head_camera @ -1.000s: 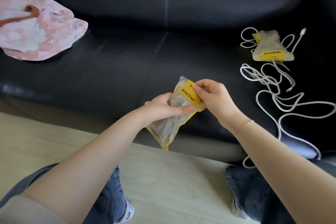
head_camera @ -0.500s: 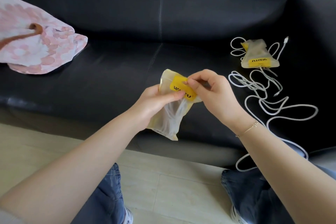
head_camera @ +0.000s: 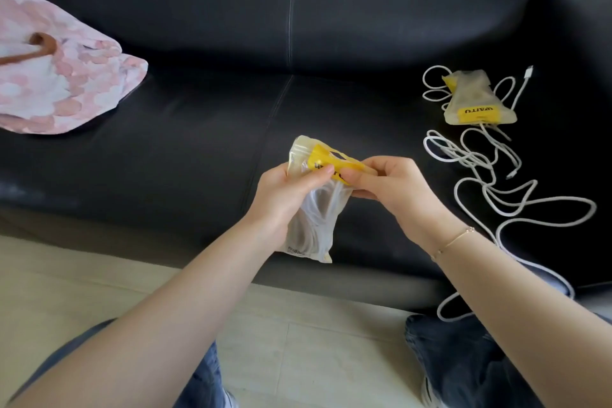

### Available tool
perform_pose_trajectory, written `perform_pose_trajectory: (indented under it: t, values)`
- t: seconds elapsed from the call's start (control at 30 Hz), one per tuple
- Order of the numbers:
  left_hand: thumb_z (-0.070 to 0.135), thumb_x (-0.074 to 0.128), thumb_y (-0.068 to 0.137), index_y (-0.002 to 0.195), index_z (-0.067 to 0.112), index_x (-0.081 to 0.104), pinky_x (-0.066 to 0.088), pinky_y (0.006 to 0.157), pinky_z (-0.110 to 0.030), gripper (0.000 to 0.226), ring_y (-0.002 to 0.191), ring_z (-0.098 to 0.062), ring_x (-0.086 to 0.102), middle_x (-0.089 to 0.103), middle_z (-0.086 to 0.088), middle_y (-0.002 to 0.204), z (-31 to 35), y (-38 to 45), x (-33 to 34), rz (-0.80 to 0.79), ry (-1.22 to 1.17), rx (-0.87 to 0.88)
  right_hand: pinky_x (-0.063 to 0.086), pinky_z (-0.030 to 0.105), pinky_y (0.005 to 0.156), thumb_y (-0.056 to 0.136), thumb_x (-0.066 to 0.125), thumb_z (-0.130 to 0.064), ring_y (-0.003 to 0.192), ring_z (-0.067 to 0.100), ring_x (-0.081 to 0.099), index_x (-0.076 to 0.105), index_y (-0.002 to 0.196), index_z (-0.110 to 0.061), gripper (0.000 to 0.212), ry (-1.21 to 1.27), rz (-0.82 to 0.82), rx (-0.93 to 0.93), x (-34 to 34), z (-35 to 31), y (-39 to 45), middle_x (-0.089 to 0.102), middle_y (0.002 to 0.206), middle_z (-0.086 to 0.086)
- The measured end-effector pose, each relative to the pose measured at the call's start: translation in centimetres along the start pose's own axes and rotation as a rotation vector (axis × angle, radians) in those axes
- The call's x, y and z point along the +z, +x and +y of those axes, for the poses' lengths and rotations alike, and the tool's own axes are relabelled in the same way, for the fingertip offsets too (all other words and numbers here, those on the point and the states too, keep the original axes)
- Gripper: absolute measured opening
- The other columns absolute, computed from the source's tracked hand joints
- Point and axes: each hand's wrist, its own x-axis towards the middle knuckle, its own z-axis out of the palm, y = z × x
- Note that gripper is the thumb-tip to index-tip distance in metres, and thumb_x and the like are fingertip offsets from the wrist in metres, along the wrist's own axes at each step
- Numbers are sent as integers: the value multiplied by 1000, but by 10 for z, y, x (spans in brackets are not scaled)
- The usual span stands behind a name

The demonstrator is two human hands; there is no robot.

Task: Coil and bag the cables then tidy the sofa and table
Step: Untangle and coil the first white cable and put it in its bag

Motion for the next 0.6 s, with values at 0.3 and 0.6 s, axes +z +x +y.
perform_pose_trajectory:
  t: [0.3, 0.6]
  values:
    - [26, 77, 82, 102, 8, 75, 52, 97, -44, 27, 98, -26, 71, 75, -10, 100, -1, 11, -5, -29, 40, -61, 59, 28, 78, 84, 74, -22, 74, 17, 73, 71, 86, -4, 19, -326, -88, -96, -7, -5, 15, 75, 82, 8]
    - [29, 75, 84, 107, 11, 74, 51, 94, -37, 30, 101, -24, 70, 75, -8, 104, -6, 17, -3, 0, -83, -159, 57, 31, 89, 82, 75, -20, 85, 20, 73, 73, 94, -7, 17, -200, -95, 3, -23, 0, 6, 75, 90, 9]
